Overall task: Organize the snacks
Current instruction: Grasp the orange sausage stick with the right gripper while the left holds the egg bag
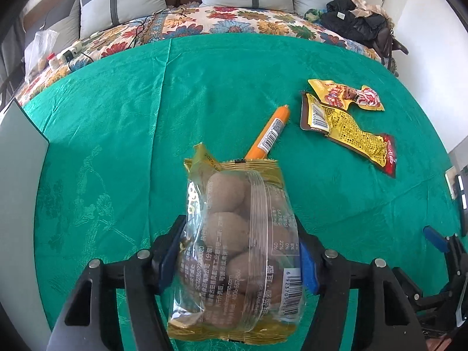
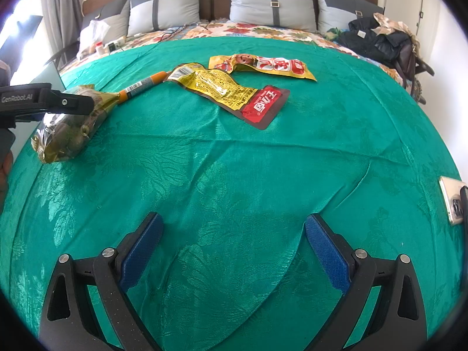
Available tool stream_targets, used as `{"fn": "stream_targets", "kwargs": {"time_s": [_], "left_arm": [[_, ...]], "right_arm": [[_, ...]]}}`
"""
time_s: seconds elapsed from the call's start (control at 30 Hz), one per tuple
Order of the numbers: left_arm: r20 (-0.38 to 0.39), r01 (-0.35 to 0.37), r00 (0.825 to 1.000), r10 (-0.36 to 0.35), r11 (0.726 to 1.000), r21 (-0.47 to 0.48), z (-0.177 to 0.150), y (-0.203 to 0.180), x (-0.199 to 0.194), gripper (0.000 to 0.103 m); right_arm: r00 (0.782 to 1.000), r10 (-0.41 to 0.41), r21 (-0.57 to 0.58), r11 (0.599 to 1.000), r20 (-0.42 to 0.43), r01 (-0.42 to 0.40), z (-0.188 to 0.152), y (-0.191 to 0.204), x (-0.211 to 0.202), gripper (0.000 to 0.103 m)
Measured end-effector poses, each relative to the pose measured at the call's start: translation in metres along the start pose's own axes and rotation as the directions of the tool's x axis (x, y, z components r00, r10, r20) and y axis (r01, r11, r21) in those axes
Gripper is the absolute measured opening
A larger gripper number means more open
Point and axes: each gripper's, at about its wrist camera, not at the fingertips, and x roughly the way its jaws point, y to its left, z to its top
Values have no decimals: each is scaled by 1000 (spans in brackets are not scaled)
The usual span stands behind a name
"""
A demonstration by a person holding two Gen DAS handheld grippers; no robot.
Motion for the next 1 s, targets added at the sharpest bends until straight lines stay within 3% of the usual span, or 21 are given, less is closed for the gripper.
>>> {"fn": "stream_targets", "kwargs": {"time_s": [0.1, 0.27, 0.4, 0.53, 0.57, 0.6, 0.67, 0.7, 0.83, 0.87, 0.9, 0.97, 1.0], "left_arm": [[25, 75, 997, -75, 997, -23, -21, 12, -14, 61], [83, 177, 982, -167, 975, -137, -101, 60, -62, 62], [97, 168, 983, -154, 971, -167, -147, 76, -83, 62], [155, 161, 979, -135, 972, -170, -166, 76, -89, 63], [181, 168, 974, -136, 970, -174, -170, 77, -90, 63], [199, 171, 971, -135, 969, -176, -173, 77, -91, 63], [218, 181, 966, -142, 968, -174, -175, 79, -92, 63], [224, 188, 963, -147, 967, -175, -176, 80, -92, 63], [235, 198, 959, -155, 965, -170, -181, 86, -95, 63], [236, 198, 959, -156, 966, -167, -183, 87, -96, 63], [236, 197, 959, -156, 967, -163, -184, 88, -97, 63], [238, 197, 958, -157, 968, -154, -189, 90, -99, 63], [241, 199, 957, -159, 968, -152, -190, 91, -100, 63]], "right_arm": [[1000, -1, 4, 1000, -1, 1, 0, 0, 0, 100], [998, 61, -57, 996, -19, -62, 2, -6, 0, 100], [994, 53, -108, 992, -92, -63, 16, -5, 5, 98], [996, 75, -170, 982, -41, -80, 68, -5, 0, 96], [989, 129, -150, 979, -73, -139, 87, -5, 3, 96], [968, 220, -101, 967, -121, -233, 105, -3, 9, 96], [894, 393, 48, 919, -214, -392, 135, 9, 29, 96], [879, 411, 104, 912, -244, -397, 146, 21, 39, 96], [877, 375, 237, 920, -301, -312, 176, 71, 88, 94], [889, 344, 249, 929, -301, -275, 182, 81, 99, 88], [904, 308, 256, 938, -298, -235, 187, 89, 107, 72], [915, 225, 256, 956, -335, -141, 190, 104, 123, 50], [931, 185, 241, 964, -314, -111, 192, 110, 121, 47]]}}
